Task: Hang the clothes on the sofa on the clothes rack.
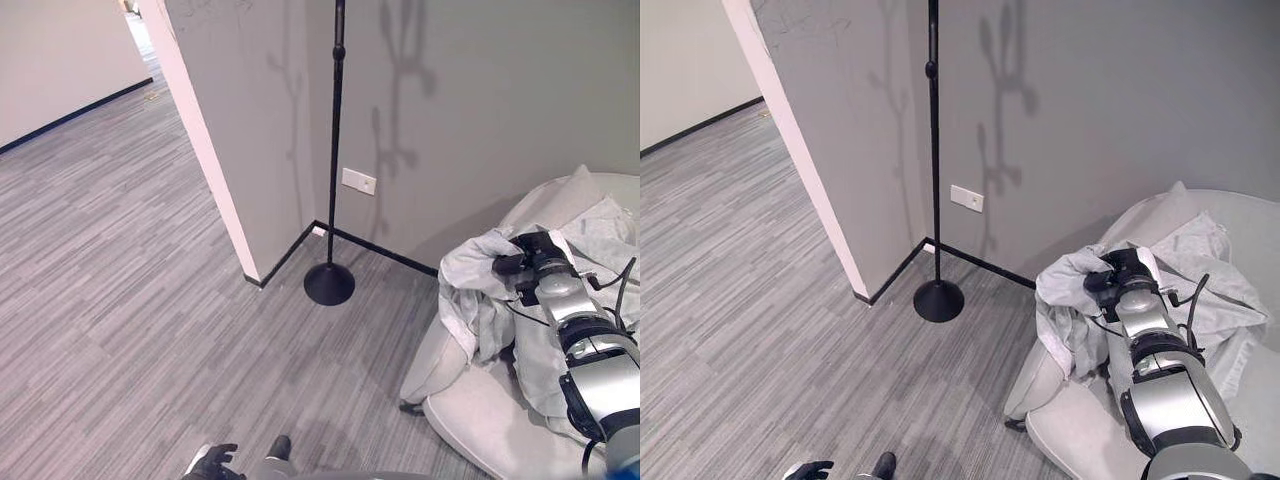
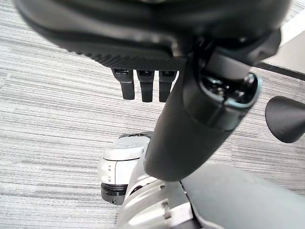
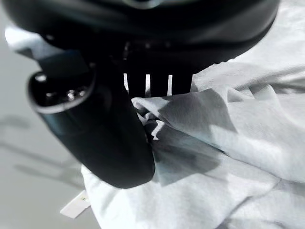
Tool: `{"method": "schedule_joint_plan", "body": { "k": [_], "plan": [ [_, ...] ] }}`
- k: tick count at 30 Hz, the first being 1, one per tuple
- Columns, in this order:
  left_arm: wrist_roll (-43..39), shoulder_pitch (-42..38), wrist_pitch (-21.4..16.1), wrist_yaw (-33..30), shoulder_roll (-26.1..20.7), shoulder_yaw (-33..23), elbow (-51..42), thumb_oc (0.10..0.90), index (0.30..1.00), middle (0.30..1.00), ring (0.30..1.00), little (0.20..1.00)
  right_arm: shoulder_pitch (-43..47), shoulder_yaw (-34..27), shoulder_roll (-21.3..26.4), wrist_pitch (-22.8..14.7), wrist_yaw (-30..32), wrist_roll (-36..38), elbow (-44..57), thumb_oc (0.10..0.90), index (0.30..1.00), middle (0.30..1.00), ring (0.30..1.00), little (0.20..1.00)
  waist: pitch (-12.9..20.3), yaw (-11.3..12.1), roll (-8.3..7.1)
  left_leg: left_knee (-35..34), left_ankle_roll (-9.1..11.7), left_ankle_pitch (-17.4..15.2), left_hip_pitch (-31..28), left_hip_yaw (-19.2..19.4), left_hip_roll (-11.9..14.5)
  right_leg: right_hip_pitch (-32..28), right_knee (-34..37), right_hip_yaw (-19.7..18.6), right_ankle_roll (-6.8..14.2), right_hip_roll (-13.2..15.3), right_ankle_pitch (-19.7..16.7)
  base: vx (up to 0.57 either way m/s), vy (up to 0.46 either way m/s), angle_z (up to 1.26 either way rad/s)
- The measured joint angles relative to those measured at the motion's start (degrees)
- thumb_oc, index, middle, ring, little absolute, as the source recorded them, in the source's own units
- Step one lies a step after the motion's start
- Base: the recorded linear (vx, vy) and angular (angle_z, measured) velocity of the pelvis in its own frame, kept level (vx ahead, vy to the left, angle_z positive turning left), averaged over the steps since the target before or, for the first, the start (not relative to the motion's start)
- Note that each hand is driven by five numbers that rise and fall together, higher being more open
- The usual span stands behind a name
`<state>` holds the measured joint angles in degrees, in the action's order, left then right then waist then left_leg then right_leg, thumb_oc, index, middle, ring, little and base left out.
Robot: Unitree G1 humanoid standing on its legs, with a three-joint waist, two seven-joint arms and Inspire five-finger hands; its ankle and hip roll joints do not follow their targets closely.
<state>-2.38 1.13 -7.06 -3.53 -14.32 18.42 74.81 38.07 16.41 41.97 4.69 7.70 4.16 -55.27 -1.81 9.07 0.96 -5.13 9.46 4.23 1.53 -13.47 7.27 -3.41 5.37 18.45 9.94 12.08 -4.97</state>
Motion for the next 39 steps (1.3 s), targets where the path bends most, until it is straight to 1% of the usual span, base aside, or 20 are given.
{"method": "schedule_joint_plan", "body": {
  "k": [1,5,7,8,9,10,11,12,14,15,17,19,22,23,28,29,30,33,38,39],
  "plan": [
    [-0.30,0.50,-0.03,0.01,0.05,-1.24,-0.09,0.800,0.900,0.900,0.900,0.900,-1.40,-0.44,0.27,-0.42,0.40,-1.54,4.05,0.400,0.300,0.300,0.300,0.300,0.03,-0.22,0.05,0.00,-0.04,-0.04,-0.30,0.36,-0.01,-0.11,0.01,-0.34,0.00,0.06,0.00,-0.02,0.021,-0.09],
    [-4.64,1.99,-0.23,-0.64,0.75,-7.87,-3.30,0.800,0.900,0.900,0.900,0.900,-10.09,-8.87,1.00,-0.27,2.86,-1.69,21.69,0.400,0.300,0.300,0.300,0.300,-0.19,0.09,0.20,-0.04,-0.06,-0.06,-0.48,0.23,-0.07,-0.43,0.29,-0.17,0.02,0.11,0.01,-0.01,0.013,0.00],
    [-6.87,2.42,-0.07,-1.19,0.80,-8.16,-6.74,0.800,0.900,0.900,0.900,0.900,-11.80,-11.41,1.14,-0.54,3.98,-1.71,27.75,0.400,0.300,0.300,0.300,0.300,-1.10,0.22,0.61,-0.11,-0.09,-0.09,-1.14,0.16,-0.19,-1.21,0.29,-0.04,0.02,0.24,0.04,-0.02,0.029,0.04],
    [-7.73,3.29,-0.06,-1.38,0.69,-8.20,-10.45,0.800,0.900,0.900,0.900,0.900,-13.73,-13.33,1.14,-0.66,4.62,-1.70,32.22,0.400,0.300,0.300,0.300,0.300,-1.39,0.39,0.85,-0.10,-0.10,-0.08,-1.13,0.02,-0.23,-1.32,0.29,0.14,0.02,0.30,0.03,-0.02,0.050,0.10],
    [-9.46,4.57,-1.12,-1.61,0.63,-8.19,-17.22,0.800,0.900,0.900,0.900,0.900,-15.31,-14.74,1.14,-2.89,5.80,-1.70,37.29,0.400,0.300,0.300,0.300,0.300,-2.11,0.37,1.21,-0.10,-0.11,-0.08,-1.15,-0.26,-0.36,-1.57,0.29,0.38,0.04,0.39,0.03,-0.01,0.035,0.09],
    [-10.18,4.50,-1.35,-1.64,0.58,-8.19,-19.28,0.800,0.900,0.900,0.900,0.900,-15.36,-14.78,1.13,-3.11,5.96,-1.70,38.58,0.400,0.300,0.300,0.300,0.300,-2.18,0.46,1.33,-0.10,-0.12,-0.06,-1.19,-0.28,-0.37,-1.64,0.29,0.39,0.07,0.39,0.01,-0.01,0.050,0.06],
    [-11.44,5.87,0.14,-1.69,0.00,-8.35,-25.76,0.800,0.900,0.900,0.900,0.900,-16.25,-15.71,0.96,-3.05,6.13,-1.67,41.37,0.400,0.300,0.300,0.300,0.300,-2.43,0.87,1.30,-0.12,-0.15,-0.05,-1.23,-0.33,-0.39,-1.69,0.29,0.41,0.08,0.41,0.01,0.00,0.046,0.02],
    [-12.20,7.68,-1.28,-1.66,-0.60,-8.87,-33.52,0.800,0.900,0.900,0.900,0.900,-17.68,-17.02,0.79,-4.08,6.87,-1.69,45.14,0.400,0.300,0.300,0.300,0.300,-2.74,1.38,1.29,-0.11,-0.20,0.00,-1.15,-0.42,-0.45,-1.72,0.30,0.50,0.12,0.46,-0.02,0.00,0.047,0.01],
    [-13.82,8.73,-1.42,-1.90,-1.05,-10.33,-41.81,0.800,0.900,0.900,0.900,0.900,-17.54,-17.53,-1.01,-4.28,8.05,-1.68,49.20,0.400,0.300,0.300,0.300,0.300,-2.80,1.78,1.20,-0.10,-0.28,0.03,-1.20,-0.42,-0.63,-1.74,0.29,0.47,0.19,0.62,-0.05,-0.01,0.047,0.02],
    [-13.81,8.04,-2.48,-2.26,-2.11,-10.90,-45.81,0.800,0.900,0.900,0.900,0.900,-17.08,-17.39,-2.67,-5.08,8.55,-1.69,51.93,0.400,0.300,0.300,0.300,0.300,-2.78,2.36,1.23,-0.10,-0.31,0.03,-1.37,-0.45,-0.82,-1.93,0.29,0.53,0.36,0.82,-0.17,0.00,0.057,0.00],
    [-13.75,8.04,-2.36,-3.08,-3.86,-12.80,-52.54,0.800,0.900,0.900,0.900,0.900,-15.84,-17.39,-6.82,-5.32,9.62,-1.58,55.30,0.400,0.300,0.300,0.300,0.300,-2.95,3.31,0.93,-0.09,-0.45,-0.04,-1.82,-0.26,-0.98,-2.16,0.29,0.27,0.39,0.99,-0.19,0.00,0.020,-0.02],
    [-13.66,6.49,-3.71,-5.37,-4.66,-15.78,-57.22,0.800,0.900,0.900,0.900,0.900,-14.59,-16.59,-8.90,-6.78,9.97,-1.55,57.86,0.400,0.300,0.300,0.300,0.300,-3.12,4.81,0.53,-0.08,-0.61,-0.04,-2.01,-0.26,-1.47,-2.44,0.29,0.35,0.44,1.54,-0.15,0.00,0.044,0.03],
    [-12.76,6.46,-2.58,-7.86,-5.94,-17.88,-59.93,0.800,0.900,0.900,0.900,0.900,-10.78,-15.57,-14.33,-6.65,11.24,-1.26,58.46,0.400,0.300,0.300,0.300,0.300,-3.24,5.07,0.08,-0.08,-0.71,-0.07,-2.13,-0.14,-1.79,-2.49,0.25,0.26,0.57,1.89,-0.16,0.00,0.025,-0.01],
    [-11.29,6.11,-2.89,-9.98,-6.32,-18.85,-62.70,0.800,0.900,0.900,0.900,0.900,-8.61,-14.36,-15.85,-7.59,11.92,0.32,58.81,0.400,0.300,0.300,0.300,0.300,-3.61,5.60,-0.61,-0.05,-0.77,-0.04,-2.16,-0.08,-1.98,-2.47,0.02,0.18,0.64,2.07,-0.21,0.00,0.030,-0.01],
    [-8.19,6.02,-3.89,-13.84,-7.05,-19.76,-66.87,0.800,0.900,0.900,0.900,0.900,-5.39,-11.41,-17.75,-8.74,11.80,3.95,60.09,0.400,0.300,0.300,0.300,0.300,-3.61,8.23,-3.14,-0.06,-1.14,-0.26,-2.55,0.46,-2.65,-2.53,0.02,-0.45,0.77,2.74,-0.14,0.01,0.023,-0.04],
    [-8.17,6.21,-3.89,-14.38,-7.05,-19.85,-67.33,0.800,0.900,0.900,0.900,0.900,-5.25,-10.92,-18.74,-8.83,11.85,4.90,60.60,0.400,0.300,0.300,0.300,0.300,-3.70,8.24,-3.37,-0.05,-1.19,-0.28,-2.70,0.50,-2.73,-2.66,0.01,-0.48,0.89,2.84,-0.12,0.00,0.000,0.00],
    [-7.66,6.17,-3.97,-15.54,-7.03,-19.84,-68.10,0.800,0.900,0.900,0.900,0.900,-4.89,-8.77,-21.24,-9.11,11.48,6.97,61.81,0.400,0.300,0.300,0.300,0.300,-3.55,8.25,-4.18,-0.05,-1.28,-0.33,-2.96,0.55,-3.03,-2.88,0.01,-0.53,1.05,3.18,-0.06,0.00,0.000,0.00],
    [-6.05,6.05,-4.04,-15.79,-7.03,-19.52,-68.07,0.800,0.900,0.900,0.900,0.900,-3.96,-4.57,-22.51,-9.62,10.03,8.63,63.40,0.400,0.300,0.300,0.300,0.300,-3.52,8.25,-4.94,-0.05,-1.47,-0.23,-3.02,0.65,-3.58,-2.91,0.01,-0.58,1.32,3.74,-0.19,0.00,0.000,0.00],
    [-3.58,5.50,-4.00,-18.76,-7.05,-18.90,-67.53,0.800,0.900,0.900,0.900,0.900,-3.46,2.46,-23.24,-10.79,6.03,19.66,66.60,0.400,0.300,0.300,0.300,0.300,-3.47,8.06,-5.89,-0.07,-1.63,-0.20,-3.52,1.30,-3.79,-2.91,0.01,-1.37,1.53,4.01,-0.33,0.00,0.002,-0.08],
    [-3.18,4.81,-3.96,-19.98,-7.04,-18.62,-67.52,0.800,0.900,0.900,0.900,0.900,-3.44,5.59,-23.28,-11.11,3.60,23.45,68.46,0.400,0.300,0.300,0.300,0.300,-3.33,7.74,-6.30,-0.07,-1.83,-0.40,-4.10,2.13,-3.79,-2.89,0.01,-2.25,1.54,4.09,-0.34,0.00,0.004,-0.20]
  ]
}}
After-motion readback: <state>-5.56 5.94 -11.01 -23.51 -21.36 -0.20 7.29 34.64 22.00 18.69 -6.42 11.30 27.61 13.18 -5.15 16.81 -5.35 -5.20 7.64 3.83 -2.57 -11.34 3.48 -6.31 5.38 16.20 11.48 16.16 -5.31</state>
